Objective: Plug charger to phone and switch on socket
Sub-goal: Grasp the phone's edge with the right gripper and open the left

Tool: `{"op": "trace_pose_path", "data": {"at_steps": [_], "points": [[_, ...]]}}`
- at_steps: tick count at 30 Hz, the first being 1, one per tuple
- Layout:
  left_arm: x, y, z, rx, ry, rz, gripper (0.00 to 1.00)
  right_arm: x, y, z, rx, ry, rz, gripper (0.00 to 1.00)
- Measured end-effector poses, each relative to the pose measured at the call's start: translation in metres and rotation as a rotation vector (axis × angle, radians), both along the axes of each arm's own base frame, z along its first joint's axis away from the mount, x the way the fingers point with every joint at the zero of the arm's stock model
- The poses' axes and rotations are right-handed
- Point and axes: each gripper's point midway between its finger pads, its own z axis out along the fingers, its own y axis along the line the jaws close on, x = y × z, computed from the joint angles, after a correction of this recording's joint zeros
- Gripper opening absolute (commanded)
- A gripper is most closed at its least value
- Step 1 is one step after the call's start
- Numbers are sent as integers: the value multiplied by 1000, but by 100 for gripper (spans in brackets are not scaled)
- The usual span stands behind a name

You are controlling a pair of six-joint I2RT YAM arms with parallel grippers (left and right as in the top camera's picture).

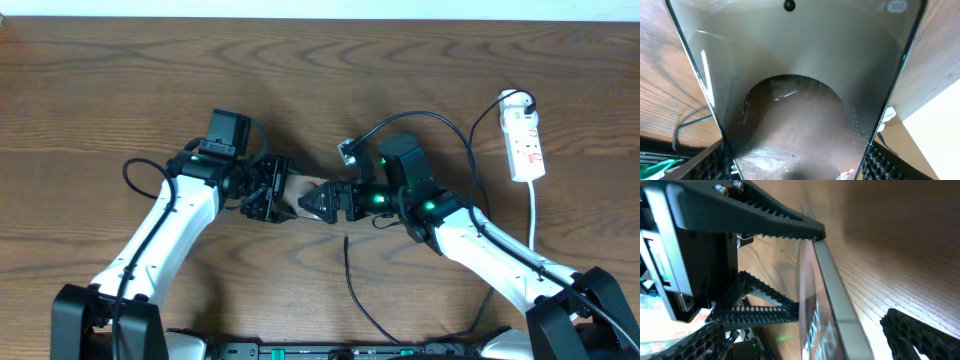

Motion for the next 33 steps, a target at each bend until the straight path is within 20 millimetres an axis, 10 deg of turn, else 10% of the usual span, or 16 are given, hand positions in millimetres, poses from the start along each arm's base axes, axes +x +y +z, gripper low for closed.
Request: {"op": "trace_pose_path", "data": {"at_steps": [14, 24, 33], "points": [[-1, -12, 6, -56, 30, 18, 7, 2, 0, -2, -8, 25, -32, 58], [-2, -14, 7, -67, 33, 16, 7, 1, 1, -2, -10, 26, -32, 50], [-3, -16, 9, -81, 36, 11, 7, 1, 1, -3, -13, 29, -38, 16]]}}
